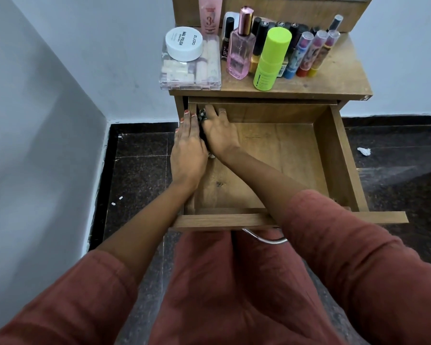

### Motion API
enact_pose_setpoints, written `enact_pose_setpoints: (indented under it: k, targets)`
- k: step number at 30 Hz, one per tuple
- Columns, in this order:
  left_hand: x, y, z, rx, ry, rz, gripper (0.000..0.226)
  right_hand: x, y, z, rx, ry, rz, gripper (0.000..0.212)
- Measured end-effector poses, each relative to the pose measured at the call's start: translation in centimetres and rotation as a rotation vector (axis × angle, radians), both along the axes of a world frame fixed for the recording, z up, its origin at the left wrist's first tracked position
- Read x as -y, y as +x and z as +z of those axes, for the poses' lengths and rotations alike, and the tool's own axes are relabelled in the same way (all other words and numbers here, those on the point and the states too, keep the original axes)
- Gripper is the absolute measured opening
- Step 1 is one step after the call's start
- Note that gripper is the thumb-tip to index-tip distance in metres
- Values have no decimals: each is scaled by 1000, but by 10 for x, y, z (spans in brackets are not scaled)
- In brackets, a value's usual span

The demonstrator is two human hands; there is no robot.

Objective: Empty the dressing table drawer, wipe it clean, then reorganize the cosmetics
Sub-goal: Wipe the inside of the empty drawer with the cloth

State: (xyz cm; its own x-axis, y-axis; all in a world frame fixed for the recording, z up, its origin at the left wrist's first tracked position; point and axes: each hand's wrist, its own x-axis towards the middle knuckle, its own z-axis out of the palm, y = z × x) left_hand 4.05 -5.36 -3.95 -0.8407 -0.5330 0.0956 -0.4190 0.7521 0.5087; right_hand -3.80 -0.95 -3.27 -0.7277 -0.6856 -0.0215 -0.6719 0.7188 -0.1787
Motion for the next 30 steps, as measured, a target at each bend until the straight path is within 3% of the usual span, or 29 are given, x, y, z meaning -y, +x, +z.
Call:
enact_pose_setpoints:
  k: [3, 7, 16, 21, 30]
  targets:
    - [-1, 1, 0, 3, -5, 2, 52, -7, 3, -4, 35, -61, -24, 32]
    - [-2, 3, 0, 10, -14, 1, 51, -15, 5, -6, 61, -176, -23, 45]
    - [-4, 6, -1, 3, 2, 4, 51, -18, 4, -11, -47, -365, 16, 58]
    - [-5, 7, 1, 11, 14, 3, 51, -13, 7, -14, -29, -126, 9, 30]
    - [-4, 5, 0, 6, 0, 6, 51, 7, 5, -12, -108, 72, -28, 37]
